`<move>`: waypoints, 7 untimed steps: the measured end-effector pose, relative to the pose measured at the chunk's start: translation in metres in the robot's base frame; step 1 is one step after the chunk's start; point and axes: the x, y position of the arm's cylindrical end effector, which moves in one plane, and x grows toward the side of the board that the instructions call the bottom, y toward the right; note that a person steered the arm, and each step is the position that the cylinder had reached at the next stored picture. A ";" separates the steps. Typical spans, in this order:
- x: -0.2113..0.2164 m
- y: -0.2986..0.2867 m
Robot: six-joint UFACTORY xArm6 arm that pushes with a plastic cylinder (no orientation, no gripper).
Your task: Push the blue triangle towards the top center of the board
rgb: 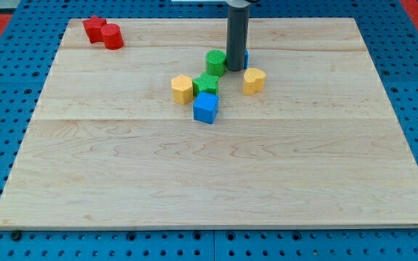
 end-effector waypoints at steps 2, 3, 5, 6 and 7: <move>-0.004 0.053; -0.016 0.060; -0.028 0.045; -0.017 0.044; -0.006 0.040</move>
